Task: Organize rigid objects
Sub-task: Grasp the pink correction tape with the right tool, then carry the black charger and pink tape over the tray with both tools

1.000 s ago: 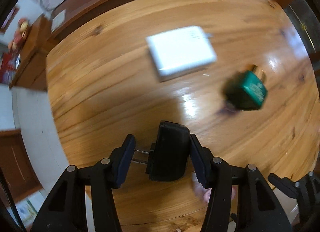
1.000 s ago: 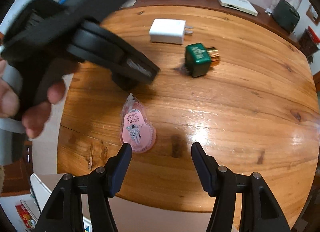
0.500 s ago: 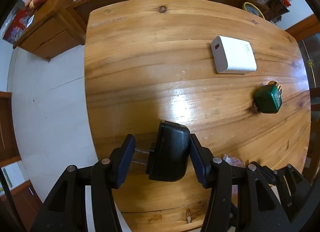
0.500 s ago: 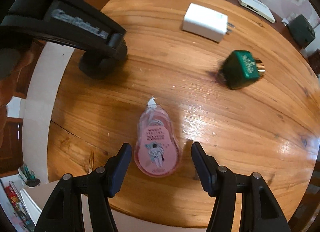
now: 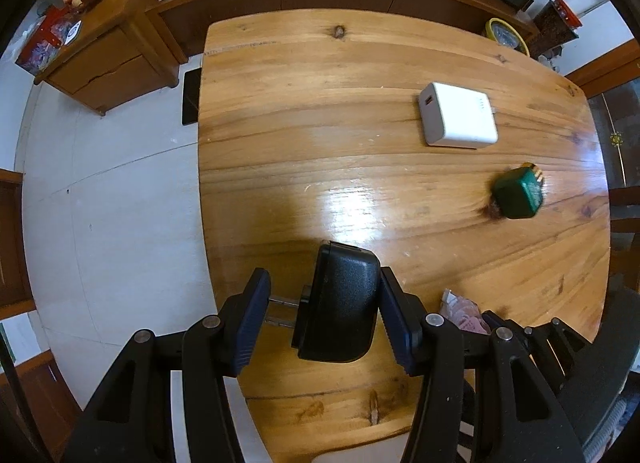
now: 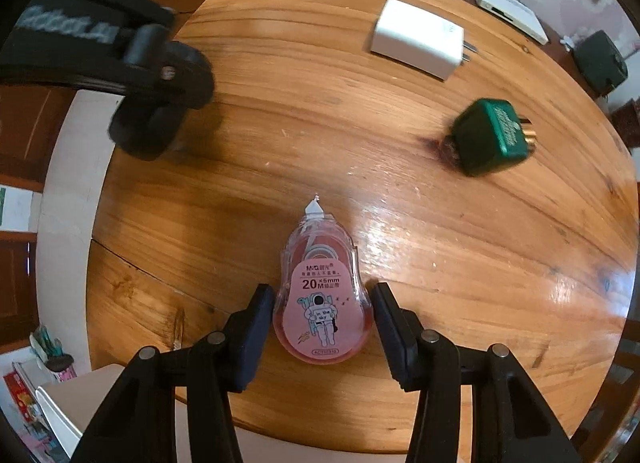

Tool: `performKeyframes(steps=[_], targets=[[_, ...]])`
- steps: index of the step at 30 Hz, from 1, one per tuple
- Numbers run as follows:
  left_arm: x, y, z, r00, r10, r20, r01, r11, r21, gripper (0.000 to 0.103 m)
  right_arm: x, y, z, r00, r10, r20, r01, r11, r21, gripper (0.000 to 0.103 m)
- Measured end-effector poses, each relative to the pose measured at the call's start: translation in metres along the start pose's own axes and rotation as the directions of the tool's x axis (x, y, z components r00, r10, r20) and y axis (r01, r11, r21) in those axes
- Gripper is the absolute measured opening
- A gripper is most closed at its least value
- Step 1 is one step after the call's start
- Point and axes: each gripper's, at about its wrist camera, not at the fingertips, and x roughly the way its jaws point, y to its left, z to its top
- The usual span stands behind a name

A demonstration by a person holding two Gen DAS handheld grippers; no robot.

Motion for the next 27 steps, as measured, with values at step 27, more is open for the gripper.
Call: performKeyframes(steps=[27], targets=[[-0.164, -0.089, -0.158, 0.967, -0.173, 0.189, 0.155, 0.982, 0.106, 0.058, -0.183, -0.038, -0.198, 0.934, 0.052, 0.352, -0.041, 0.998, -0.039, 0.051]])
